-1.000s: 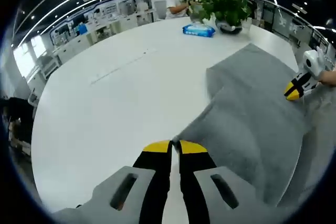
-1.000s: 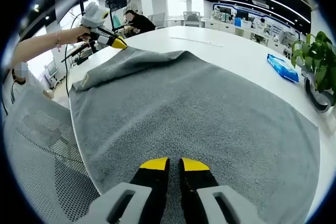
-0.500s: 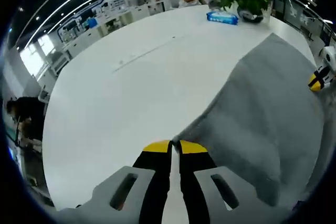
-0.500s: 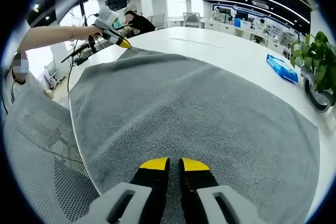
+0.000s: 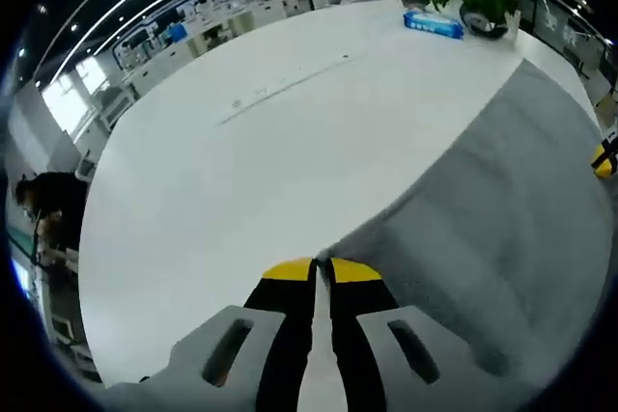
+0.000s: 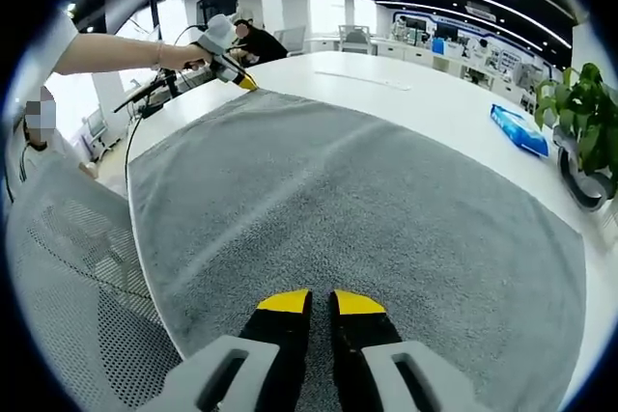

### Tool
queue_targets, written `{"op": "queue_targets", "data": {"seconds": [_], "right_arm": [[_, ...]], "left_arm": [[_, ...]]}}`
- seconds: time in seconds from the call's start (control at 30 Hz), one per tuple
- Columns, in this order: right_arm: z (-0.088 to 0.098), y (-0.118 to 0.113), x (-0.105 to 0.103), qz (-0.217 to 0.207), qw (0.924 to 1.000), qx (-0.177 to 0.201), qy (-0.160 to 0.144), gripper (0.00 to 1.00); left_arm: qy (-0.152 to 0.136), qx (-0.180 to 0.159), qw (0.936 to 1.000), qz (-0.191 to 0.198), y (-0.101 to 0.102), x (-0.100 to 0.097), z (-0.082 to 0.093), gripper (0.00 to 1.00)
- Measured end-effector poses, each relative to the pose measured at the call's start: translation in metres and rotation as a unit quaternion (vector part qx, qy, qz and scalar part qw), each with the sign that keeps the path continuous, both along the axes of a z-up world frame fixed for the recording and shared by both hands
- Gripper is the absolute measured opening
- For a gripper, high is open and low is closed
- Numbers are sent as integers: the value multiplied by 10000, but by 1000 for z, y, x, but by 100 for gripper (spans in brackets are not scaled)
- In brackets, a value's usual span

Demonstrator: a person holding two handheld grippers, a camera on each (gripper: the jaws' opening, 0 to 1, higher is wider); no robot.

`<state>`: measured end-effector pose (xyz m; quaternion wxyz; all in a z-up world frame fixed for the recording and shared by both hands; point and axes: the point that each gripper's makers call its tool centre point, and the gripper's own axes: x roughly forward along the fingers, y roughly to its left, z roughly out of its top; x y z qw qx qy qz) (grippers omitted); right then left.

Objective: Open the folded towel by lifting each exposed corner and separating the folded layers until the towel lies flat within the target outline without major curled edges

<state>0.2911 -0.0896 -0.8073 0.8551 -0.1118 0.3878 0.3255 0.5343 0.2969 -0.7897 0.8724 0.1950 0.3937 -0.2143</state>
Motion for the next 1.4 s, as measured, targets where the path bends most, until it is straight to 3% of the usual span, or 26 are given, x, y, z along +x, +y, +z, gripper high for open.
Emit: {"op": "queue_targets", "data": {"seconds": [0.13,0.2,0.23,0.27,0.37,0.43,0.53,0.67,0.7,0.73,0.77,0.83,0.9,0.97,1.1,1.3,1.4], "right_arm": [[0,4,1,-16,10000,36,15,5],[0,5,1,180,9997,-148,-49,6],[0,5,1,254,9995,-190,-87,6],[0,6,0,171,9998,-128,-49,6],[1,5,1,75,9999,96,116,8],[4,5,1,-179,9984,410,348,14],[18,-2,12,-202,9988,449,-57,36],[31,-29,21,-422,9978,436,-262,46],[32,-32,22,-458,9976,440,-275,49],[33,-49,24,-679,9962,451,-304,52],[33,-54,24,-724,9959,439,-307,55],[32,-76,24,-862,9950,325,-392,61],[28,-96,22,-963,9943,193,-422,66],[24,-115,21,-1096,9928,79,-468,72],[17,-142,19,-1373,9895,92,-449,76],[6,-180,8,-1524,9866,-301,-501,76],[3,-190,1,-1681,9844,-223,-461,75]], "left_arm": [[59,204,9998,-61,7,2,-7,4],[31,111,9999,33,6,1,-4,4],[22,-102,9998,183,2,0,-1,5],[-13,-170,9995,256,1,-1,2,6],[-411,-389,9982,178,-10,-4,20,17],[-570,-604,9964,157,-21,-13,31,27],[-735,-800,9940,82,-40,-42,47,27],[-817,-1229,9891,4,-73,-86,52,31],[-769,-1394,9872,-118,-85,-99,51,33],[-671,-1666,9836,-178,-100,-119,49,35],[-519,-1680,9840,-286,-108,-135,44,37],[-488,-1633,9849,-309,-118,-159,35,41],[-311,-1835,9821,-278,-131,-183,28,46],[-235,-1984,9798,-116,-136,-198,24,49],[-108,-1718,9850,-98,-135,-220,12,55],[-181,-1527,9880,-146,-130,-236,5,60],[-124,-1495,9886,-111,-129,-241,-1,60]]}}
